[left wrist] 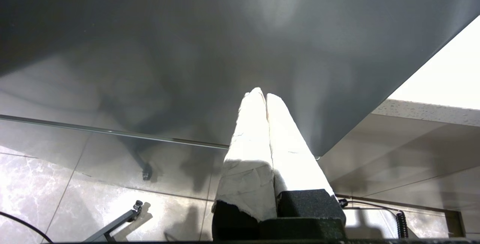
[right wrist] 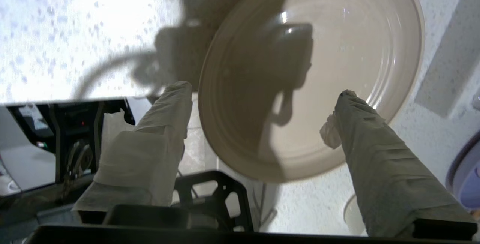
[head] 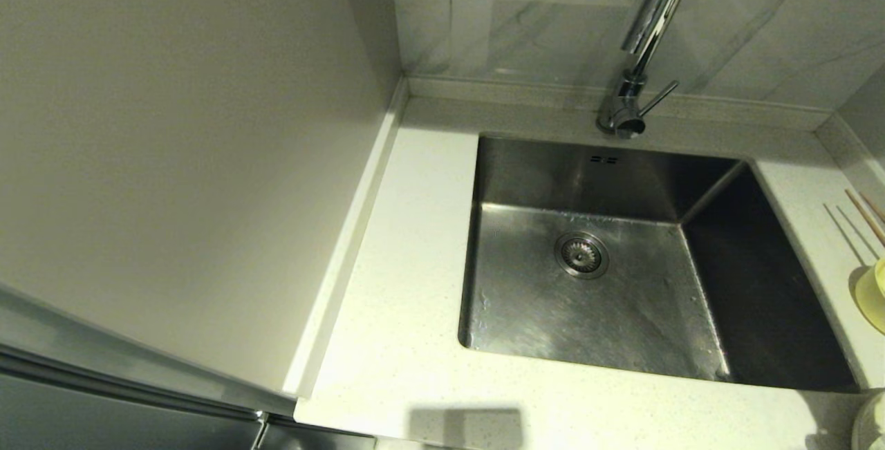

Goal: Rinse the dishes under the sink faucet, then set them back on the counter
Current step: Turn on the faucet

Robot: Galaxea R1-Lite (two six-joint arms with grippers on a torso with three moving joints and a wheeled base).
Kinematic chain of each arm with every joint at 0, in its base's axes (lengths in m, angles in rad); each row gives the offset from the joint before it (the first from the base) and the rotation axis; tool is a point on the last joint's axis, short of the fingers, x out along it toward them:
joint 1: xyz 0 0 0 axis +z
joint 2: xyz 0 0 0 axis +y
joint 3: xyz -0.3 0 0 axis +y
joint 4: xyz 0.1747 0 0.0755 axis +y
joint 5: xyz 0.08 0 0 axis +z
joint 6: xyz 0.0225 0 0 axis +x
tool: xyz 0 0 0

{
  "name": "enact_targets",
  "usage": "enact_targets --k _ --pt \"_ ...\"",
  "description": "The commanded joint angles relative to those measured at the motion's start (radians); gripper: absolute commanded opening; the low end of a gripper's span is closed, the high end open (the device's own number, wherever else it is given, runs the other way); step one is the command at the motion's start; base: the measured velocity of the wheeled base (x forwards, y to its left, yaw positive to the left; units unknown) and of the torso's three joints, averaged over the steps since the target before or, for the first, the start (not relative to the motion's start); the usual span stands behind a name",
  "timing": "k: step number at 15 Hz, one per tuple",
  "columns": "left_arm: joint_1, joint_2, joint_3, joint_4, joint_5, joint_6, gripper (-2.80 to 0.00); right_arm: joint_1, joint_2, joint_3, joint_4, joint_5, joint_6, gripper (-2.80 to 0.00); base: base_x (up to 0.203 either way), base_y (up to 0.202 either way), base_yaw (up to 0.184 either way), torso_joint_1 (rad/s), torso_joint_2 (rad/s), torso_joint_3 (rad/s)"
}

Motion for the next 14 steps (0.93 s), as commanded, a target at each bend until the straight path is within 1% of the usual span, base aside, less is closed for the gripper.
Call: enact_targets --k 1,3,6,9,10,14 --pt "0.0 -0.002 0.0 0.0 0.0 -0.001 -2.8 0.0 0.031 0.04 -0.045 -0.002 0.003 0.0 0.0 0.0 0.0 0.0 0.0 0.0" --pt "0.0 -0.002 0.0 0.0 0.0 -0.001 -2.8 0.0 0.049 0.071 -0.087 -0.002 0.017 0.0 0.0 0.0 0.0 0.0 0.0 0.0" --pt "0.0 -0.002 0.0 0.0 0.0 -0.001 -2.8 0.0 0.086 0.136 -0.21 -0.002 0.023 0.0 0.0 0.0 0.0 0.0 0.0 0.0" --pt "0.0 -0.002 0.0 0.0 0.0 -0.001 -2.8 0.0 0.15 0.215 -0.408 -0.002 0.022 0.0 0.0 0.0 0.0 0.0 0.0 0.0" --pt "0.0 -0.002 0.0 0.0 0.0 -0.001 -2.8 0.0 0.169 0.235 -0.453 -0.002 0.023 0.0 0.0 0.0 0.0 0.0 0.0 0.0" --pt "0.0 -0.002 0.0 0.0 0.0 -0.001 -2.8 0.0 0.191 0.238 -0.468 -0.002 0.025 0.0 0.0 0.0 0.0 0.0 0.0 0.0"
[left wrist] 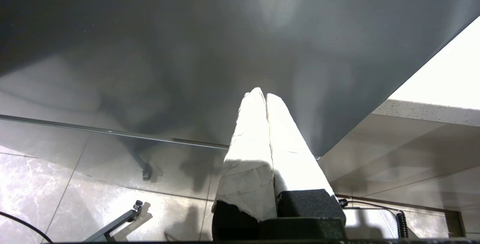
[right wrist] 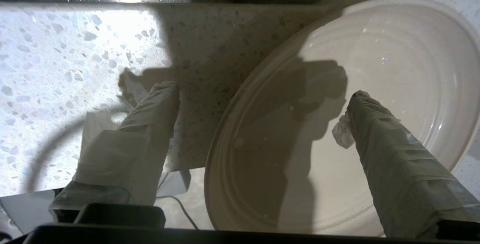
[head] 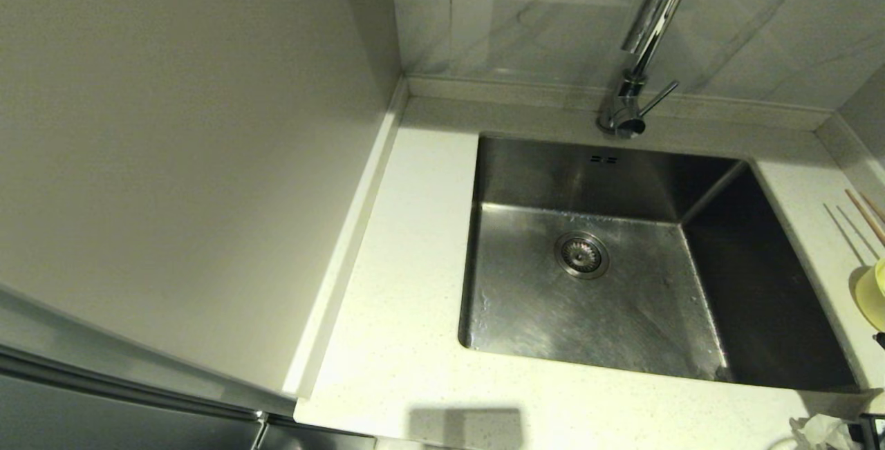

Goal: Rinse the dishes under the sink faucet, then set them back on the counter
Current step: Turn on the faucet

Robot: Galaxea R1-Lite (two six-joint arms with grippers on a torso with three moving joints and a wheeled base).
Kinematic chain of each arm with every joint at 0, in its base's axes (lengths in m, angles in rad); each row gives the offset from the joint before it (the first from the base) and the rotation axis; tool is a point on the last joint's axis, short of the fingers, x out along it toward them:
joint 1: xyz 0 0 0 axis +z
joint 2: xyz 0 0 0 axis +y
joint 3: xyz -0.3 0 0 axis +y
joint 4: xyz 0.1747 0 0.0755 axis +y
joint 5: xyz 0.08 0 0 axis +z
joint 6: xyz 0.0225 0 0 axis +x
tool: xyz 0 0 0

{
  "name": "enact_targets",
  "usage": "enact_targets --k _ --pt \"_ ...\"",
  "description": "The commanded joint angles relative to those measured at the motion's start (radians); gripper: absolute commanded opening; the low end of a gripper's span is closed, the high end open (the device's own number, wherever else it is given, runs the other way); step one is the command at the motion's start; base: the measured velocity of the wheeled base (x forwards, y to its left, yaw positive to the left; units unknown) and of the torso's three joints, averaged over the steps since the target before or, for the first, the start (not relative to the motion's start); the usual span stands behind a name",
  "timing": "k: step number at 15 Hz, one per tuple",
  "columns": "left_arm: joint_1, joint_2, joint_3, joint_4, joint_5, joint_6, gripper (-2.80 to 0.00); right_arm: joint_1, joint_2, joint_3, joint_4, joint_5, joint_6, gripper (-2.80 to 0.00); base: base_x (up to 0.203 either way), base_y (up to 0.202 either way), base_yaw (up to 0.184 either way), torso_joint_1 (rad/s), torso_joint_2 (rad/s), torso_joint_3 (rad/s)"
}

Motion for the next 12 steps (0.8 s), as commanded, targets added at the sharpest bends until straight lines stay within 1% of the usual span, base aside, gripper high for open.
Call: enact_targets --k 1,2,6,12 --pt "0.0 -0.002 0.0 -0.001 0.0 -0.001 -2.8 0.0 0.017 -0.002 -0.003 -0.001 -0.001 0.0 0.0 0.0 0.0 0.0 0.0 0.0" --pt "0.0 -0.002 0.0 -0.001 0.0 -0.001 -2.8 0.0 0.019 -0.004 -0.009 -0.001 -0.001 -2.8 0.0 0.0 0.0 0.0 0.0 0.0" --pt "0.0 -0.002 0.0 -0.001 0.0 -0.001 -2.8 -0.001 0.023 0.001 -0.023 -0.001 0.009 -2.8 0.0 0.0 0.0 0.0 0.0 0.0" --pt "0.0 -0.002 0.0 -0.001 0.0 -0.001 -2.8 -0.001 0.032 0.022 -0.023 -0.001 0.083 -2.8 0.0 0.0 0.0 0.0 0.0 0.0"
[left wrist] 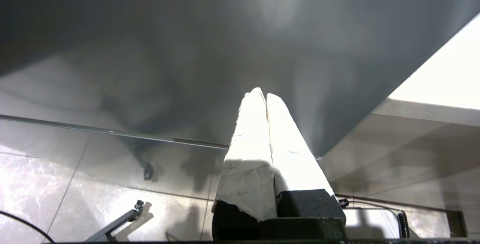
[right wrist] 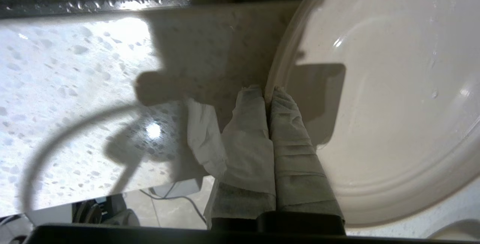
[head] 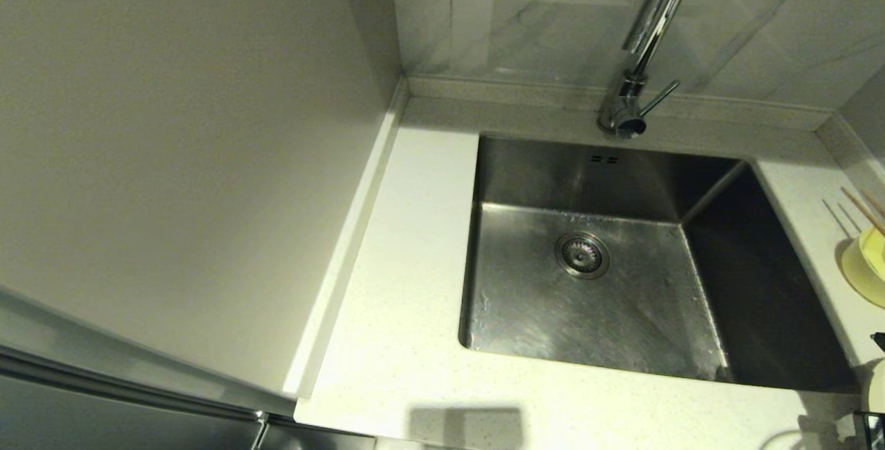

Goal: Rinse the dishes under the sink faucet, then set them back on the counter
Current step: Turn on the faucet

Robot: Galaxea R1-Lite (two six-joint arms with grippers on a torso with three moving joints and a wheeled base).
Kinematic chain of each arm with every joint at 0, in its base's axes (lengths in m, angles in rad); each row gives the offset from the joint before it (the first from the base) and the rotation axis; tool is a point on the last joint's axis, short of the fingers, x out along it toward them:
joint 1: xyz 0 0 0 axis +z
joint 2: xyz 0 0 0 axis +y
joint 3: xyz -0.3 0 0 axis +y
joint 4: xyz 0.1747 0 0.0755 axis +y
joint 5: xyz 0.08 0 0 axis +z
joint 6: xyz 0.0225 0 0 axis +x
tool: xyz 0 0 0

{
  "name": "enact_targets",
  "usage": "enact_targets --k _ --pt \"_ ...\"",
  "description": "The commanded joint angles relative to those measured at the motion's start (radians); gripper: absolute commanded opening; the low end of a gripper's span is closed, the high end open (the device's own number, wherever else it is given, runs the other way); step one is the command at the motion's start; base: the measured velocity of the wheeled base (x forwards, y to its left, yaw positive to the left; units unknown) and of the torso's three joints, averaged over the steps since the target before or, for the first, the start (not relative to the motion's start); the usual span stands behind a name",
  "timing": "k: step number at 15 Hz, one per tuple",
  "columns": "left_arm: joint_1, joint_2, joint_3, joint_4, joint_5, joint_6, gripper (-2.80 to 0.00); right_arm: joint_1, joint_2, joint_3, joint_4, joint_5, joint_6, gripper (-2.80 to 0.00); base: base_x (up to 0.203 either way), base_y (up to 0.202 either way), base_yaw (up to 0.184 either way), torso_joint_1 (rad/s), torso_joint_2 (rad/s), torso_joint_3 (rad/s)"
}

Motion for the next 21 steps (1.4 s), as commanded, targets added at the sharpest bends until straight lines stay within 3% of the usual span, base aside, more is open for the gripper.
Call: enact_targets --k 1,10,14,17,21 --pt "0.0 -0.002 0.0 0.0 0.0 -0.001 -2.8 0.0 -0.002 0.014 0.002 -0.001 0.03 -2.8 0.0 0.0 0.0 0.0 0.0 0.0" --pt "0.0 -0.002 0.0 0.0 0.0 -0.001 -2.8 -0.038 -0.132 0.06 0.034 -0.059 0.029 -2.8 0.0 0.0 0.0 0.0 0.0 0.0" --pt "0.0 -0.002 0.0 0.0 0.0 -0.001 -2.8 -0.037 -0.217 0.058 0.219 -0.054 -0.031 -2.8 0.0 0.0 0.0 0.0 0.0 0.0" --pt "0.0 -0.002 0.0 0.0 0.0 -0.001 -2.8 -0.036 -0.275 0.057 0.335 -0.007 -0.133 -2.8 0.0 0.0 0.0 0.0 0.0 0.0" --pt "0.0 -0.002 0.0 0.0 0.0 -0.001 -2.8 -0.035 -0.345 0.076 0.365 0.012 -0.221 -2.8 0.0 0.0 0.0 0.0 0.0 0.0"
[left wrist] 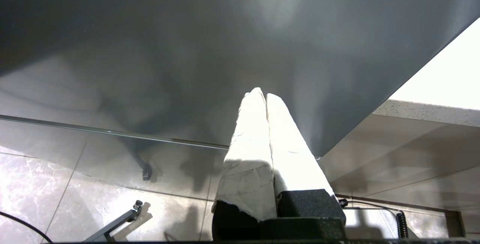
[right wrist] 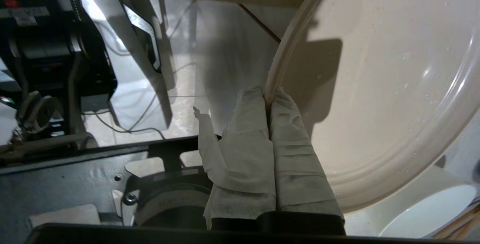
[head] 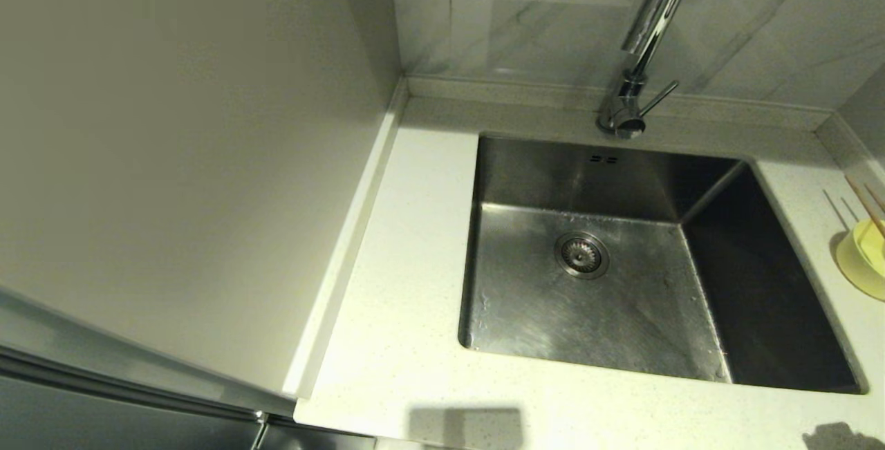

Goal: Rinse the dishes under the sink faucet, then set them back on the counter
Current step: Turn on the faucet

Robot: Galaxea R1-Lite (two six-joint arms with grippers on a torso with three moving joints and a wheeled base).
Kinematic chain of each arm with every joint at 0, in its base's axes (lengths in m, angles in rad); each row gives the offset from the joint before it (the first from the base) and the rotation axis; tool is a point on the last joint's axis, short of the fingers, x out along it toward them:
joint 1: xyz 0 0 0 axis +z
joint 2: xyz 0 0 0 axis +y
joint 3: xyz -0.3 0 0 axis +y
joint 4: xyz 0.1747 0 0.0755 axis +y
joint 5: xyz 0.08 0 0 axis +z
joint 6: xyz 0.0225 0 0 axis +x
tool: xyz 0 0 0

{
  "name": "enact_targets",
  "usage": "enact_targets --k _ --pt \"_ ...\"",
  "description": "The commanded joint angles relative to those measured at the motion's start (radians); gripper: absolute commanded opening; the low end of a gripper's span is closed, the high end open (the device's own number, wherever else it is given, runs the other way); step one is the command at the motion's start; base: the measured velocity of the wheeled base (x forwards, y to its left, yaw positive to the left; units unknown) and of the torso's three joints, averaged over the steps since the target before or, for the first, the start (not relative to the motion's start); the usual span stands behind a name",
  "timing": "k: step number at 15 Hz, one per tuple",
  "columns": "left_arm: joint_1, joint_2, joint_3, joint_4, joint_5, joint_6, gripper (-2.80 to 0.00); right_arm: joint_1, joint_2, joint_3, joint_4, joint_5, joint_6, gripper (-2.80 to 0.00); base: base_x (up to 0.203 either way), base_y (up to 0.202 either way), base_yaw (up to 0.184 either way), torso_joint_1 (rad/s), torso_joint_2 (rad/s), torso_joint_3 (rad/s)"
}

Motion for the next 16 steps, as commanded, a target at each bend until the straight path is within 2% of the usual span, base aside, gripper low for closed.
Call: enact_targets --k 1,5,9,13,14,16 --pt "0.0 -0.002 0.0 0.0 0.001 -0.001 -2.8 -0.001 -0.07 0.012 0.01 -0.001 -0.016 -2.8 0.0 0.0 0.0 0.0 0.0 0.0" --pt "0.0 -0.002 0.0 0.0 0.001 -0.001 -2.8 0.002 -0.106 0.021 0.047 0.005 -0.098 -2.8 0.0 0.0 0.0 0.0 0.0 0.0" --pt "0.0 -0.002 0.0 0.0 0.001 -0.001 -2.8 0.008 -0.02 0.016 0.034 0.023 -0.145 -2.8 0.0 0.0 0.0 0.0 0.0 0.0" --pt "0.0 -0.002 0.0 0.0 0.001 -0.001 -2.8 0.034 0.074 0.02 -0.094 0.025 -0.146 -2.8 0.0 0.0 0.0 0.0 0.0 0.0" --pt "0.0 -0.002 0.0 0.0 0.001 -0.001 -2.8 0.037 0.096 0.02 -0.134 0.024 -0.147 0.0 0.0 0.0 0.0 0.0 0.0 0.0" --pt "0.0 -0.002 0.0 0.0 0.001 -0.001 -2.8 0.053 0.125 0.017 -0.204 0.023 -0.149 0.0 0.0 0.0 0.0 0.0 0.0 0.0"
